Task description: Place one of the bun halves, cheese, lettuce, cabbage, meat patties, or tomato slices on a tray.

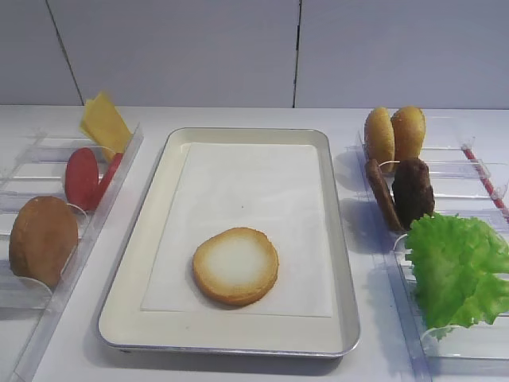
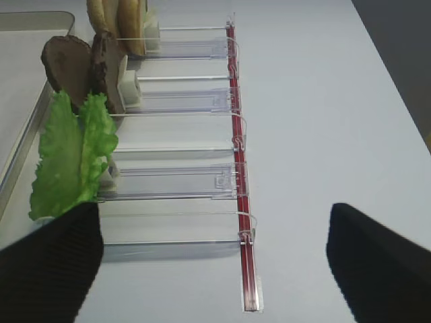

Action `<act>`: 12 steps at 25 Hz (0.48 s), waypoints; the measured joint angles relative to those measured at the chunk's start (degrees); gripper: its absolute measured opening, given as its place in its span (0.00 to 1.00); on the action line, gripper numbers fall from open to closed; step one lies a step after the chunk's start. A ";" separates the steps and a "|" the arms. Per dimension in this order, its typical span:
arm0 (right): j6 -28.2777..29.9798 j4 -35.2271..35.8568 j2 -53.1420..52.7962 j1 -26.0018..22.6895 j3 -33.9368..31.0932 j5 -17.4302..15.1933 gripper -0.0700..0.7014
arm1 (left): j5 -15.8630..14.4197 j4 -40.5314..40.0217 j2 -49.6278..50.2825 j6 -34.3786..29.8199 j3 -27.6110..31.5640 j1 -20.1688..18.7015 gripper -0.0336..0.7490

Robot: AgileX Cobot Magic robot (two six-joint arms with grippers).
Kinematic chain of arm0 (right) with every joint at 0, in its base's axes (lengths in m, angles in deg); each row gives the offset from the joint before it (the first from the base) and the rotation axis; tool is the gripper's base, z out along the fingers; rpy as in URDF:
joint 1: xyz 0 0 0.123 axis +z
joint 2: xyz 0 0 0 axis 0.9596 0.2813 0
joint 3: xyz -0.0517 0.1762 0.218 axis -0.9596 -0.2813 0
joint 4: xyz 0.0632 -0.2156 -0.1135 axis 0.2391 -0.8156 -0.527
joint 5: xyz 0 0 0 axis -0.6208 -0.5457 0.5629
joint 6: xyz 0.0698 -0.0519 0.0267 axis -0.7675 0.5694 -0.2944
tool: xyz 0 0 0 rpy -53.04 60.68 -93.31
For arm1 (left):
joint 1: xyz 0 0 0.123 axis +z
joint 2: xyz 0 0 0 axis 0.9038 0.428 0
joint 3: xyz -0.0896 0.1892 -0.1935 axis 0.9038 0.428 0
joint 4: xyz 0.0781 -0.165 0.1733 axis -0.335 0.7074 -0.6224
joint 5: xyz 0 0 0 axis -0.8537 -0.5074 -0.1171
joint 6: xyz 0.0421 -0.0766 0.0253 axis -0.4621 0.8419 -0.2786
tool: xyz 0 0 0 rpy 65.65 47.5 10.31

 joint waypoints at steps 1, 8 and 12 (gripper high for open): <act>0.00 0.00 0.00 0.00 0.00 0.00 0.99 | 0.00 0.00 0.00 0.00 0.00 0.00 0.58; 0.00 0.00 0.00 0.00 0.00 0.00 0.99 | 0.00 0.00 0.00 0.00 0.00 0.00 0.58; 0.00 0.00 0.00 0.00 0.00 0.00 0.99 | 0.00 0.00 0.00 0.00 0.00 0.00 0.58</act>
